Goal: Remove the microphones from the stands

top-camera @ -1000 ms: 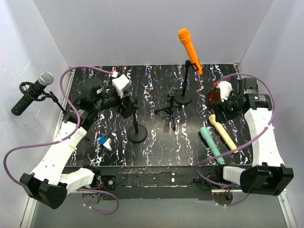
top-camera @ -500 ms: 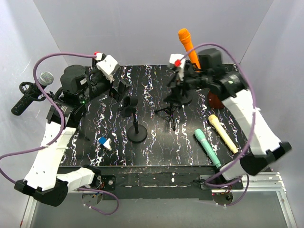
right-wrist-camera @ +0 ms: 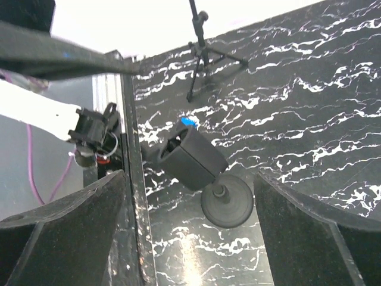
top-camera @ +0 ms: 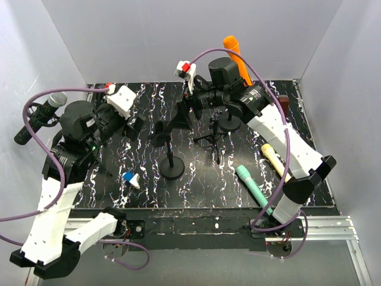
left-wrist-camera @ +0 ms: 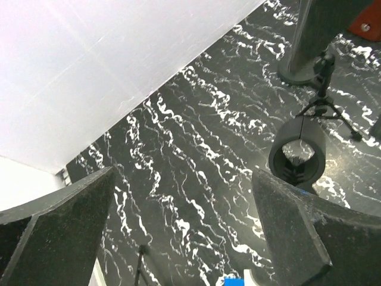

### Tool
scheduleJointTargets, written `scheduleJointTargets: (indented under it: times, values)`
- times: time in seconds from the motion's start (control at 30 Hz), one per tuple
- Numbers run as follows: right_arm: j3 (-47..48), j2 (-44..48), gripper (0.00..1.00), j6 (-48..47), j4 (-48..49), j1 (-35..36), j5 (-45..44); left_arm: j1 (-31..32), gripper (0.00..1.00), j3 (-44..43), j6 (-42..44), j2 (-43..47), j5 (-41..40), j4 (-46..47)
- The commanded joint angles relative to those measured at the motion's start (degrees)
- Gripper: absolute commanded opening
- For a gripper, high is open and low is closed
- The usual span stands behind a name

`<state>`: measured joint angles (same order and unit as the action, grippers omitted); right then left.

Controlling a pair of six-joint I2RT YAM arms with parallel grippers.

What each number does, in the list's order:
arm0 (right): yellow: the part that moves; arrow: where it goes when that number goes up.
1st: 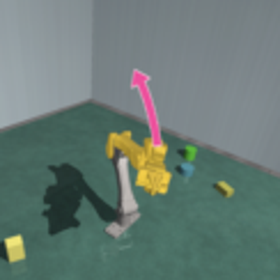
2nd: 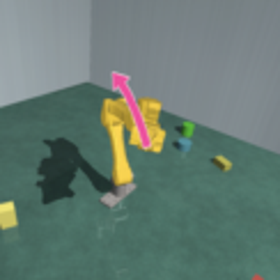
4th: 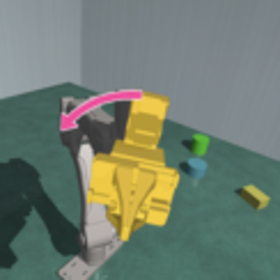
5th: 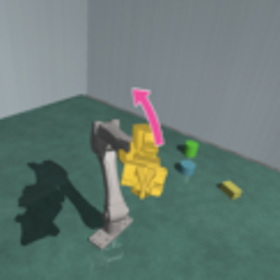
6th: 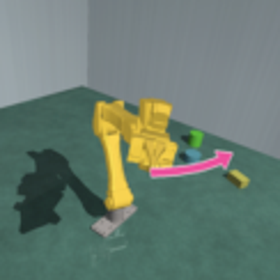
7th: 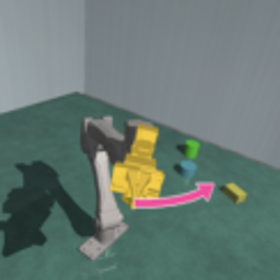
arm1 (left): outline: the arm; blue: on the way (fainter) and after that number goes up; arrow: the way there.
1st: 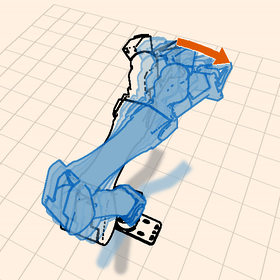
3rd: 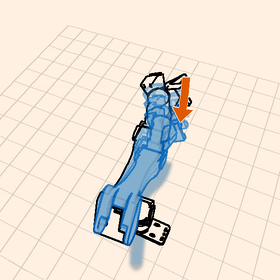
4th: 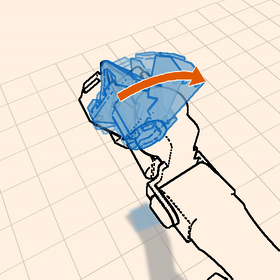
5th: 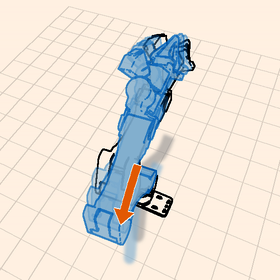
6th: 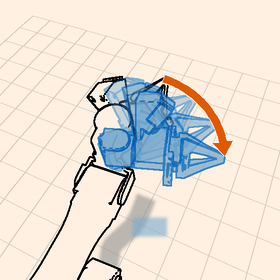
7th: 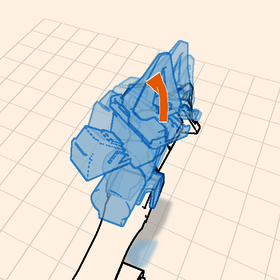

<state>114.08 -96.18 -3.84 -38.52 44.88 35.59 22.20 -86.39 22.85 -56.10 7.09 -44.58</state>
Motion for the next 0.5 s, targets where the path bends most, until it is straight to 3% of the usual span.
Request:
scheduleJointTargets:
  times: [0.0, 0.47]
  values:
    - [5.4, -1.5, 0.95, 8.0, 1.4, 0.7, -2.8, -0.1, 0.98, 4.5, 1.8, 3.1, -6.0, -2.0]
    - [2.6, -4.9, 0.93, 12.1, 2.6, 4.1, -5.4, -2.0, 0.98, 8.9, -0.8, 8.2, -2.4, -8.2]
